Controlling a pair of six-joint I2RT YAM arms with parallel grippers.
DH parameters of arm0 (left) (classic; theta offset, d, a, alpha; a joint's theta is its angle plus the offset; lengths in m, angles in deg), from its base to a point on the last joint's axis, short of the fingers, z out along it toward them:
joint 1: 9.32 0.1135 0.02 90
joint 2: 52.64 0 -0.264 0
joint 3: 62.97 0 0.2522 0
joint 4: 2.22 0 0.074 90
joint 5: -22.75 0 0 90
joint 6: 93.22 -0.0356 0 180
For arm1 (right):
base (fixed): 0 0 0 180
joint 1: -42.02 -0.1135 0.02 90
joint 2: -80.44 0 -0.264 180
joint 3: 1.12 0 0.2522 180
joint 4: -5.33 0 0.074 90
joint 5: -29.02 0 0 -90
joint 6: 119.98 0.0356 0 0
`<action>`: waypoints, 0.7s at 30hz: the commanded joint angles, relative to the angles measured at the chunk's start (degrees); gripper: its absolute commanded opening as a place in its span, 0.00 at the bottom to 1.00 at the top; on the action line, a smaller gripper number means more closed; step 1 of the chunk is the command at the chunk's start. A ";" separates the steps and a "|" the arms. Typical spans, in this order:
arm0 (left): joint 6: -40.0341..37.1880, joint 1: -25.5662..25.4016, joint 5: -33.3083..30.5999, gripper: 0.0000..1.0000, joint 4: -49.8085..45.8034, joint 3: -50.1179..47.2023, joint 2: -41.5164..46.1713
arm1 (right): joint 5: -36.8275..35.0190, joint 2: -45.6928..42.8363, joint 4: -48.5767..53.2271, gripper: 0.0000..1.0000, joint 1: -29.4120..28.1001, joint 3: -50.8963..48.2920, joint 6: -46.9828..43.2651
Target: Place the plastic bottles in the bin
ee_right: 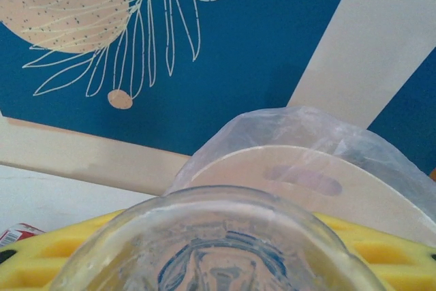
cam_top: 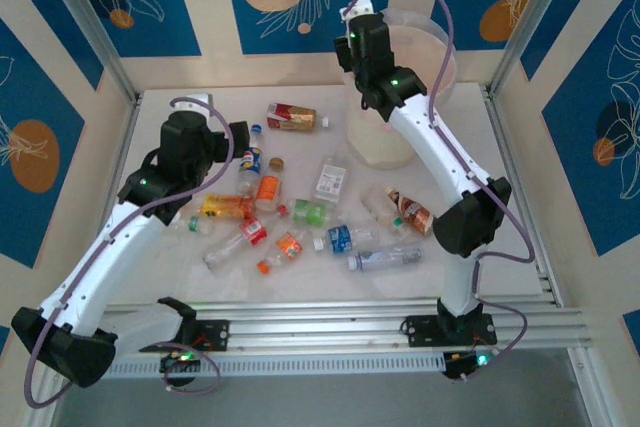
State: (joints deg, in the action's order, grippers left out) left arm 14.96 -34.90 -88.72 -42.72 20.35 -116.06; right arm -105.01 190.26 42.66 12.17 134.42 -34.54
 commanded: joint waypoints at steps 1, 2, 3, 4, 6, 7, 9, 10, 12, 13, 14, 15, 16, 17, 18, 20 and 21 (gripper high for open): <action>1.16 1.09 1.20 1.00 -0.33 -0.15 1.66 | -5.57 -2.21 -2.11 0.44 -0.58 -2.41 1.26; 0.96 1.30 1.56 0.99 -0.44 -0.06 1.75 | -5.73 -2.46 -2.14 0.44 -0.33 -3.60 2.27; 0.62 1.38 1.71 1.00 -0.55 0.04 1.73 | -5.66 -2.78 -1.97 0.44 -0.06 -4.34 3.36; 0.34 1.45 1.72 1.00 -0.87 0.22 1.87 | -5.60 -2.98 -1.51 0.44 0.35 -4.93 4.55; -0.04 1.63 1.61 0.99 -1.38 0.18 2.20 | -5.15 -3.29 -0.38 0.44 1.36 -5.85 6.77; -0.10 1.82 1.63 1.00 -1.68 0.10 2.45 | -4.95 -3.44 0.20 0.44 2.05 -6.41 8.02; 0.14 2.08 1.61 0.99 -2.15 -0.18 2.81 | -4.28 -3.69 1.21 0.44 3.42 -7.43 10.50; 0.35 2.15 1.78 1.00 -2.36 -0.53 3.03 | -3.45 -3.89 1.36 0.44 4.20 -8.25 11.66; 0.95 2.40 2.13 0.99 -2.76 -0.80 3.30 | -2.22 -4.38 0.82 0.44 5.36 -10.03 13.29; 1.20 2.55 2.23 1.00 -3.07 -0.83 3.30 | -1.75 -4.72 0.10 0.44 5.96 -11.22 13.97; 1.42 2.68 2.36 1.00 -3.38 -0.75 3.30 | -1.40 -5.21 -1.00 0.45 6.53 -12.75 14.61; 1.51 2.72 2.40 0.99 -3.64 -0.74 3.26 | -1.01 -5.67 -2.01 0.44 7.01 -13.91 15.09; 1.60 2.80 2.51 1.00 -4.04 -0.69 3.37 | -0.69 -6.27 -3.20 0.45 7.64 -15.45 15.43; 1.69 2.86 2.43 1.00 -4.47 -0.57 3.43 | -0.22 -6.88 -4.57 0.45 8.20 -17.03 15.71; 1.69 2.88 2.24 0.99 -4.82 -0.61 3.52 | 0.35 -7.42 -5.90 0.46 8.75 -18.40 15.87; 1.86 2.90 1.34 1.00 -5.50 -0.79 3.88 | 1.66 -8.40 -8.40 0.48 9.80 -21.27 15.85; 1.95 2.99 1.03 0.99 -5.64 -0.81 4.05 | 1.86 -8.76 -10.55 0.50 9.81 -22.51 14.78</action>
State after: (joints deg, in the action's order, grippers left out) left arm 16.01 -32.78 -86.84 -46.52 20.13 -113.43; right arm -104.93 185.34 40.15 21.44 114.40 -20.79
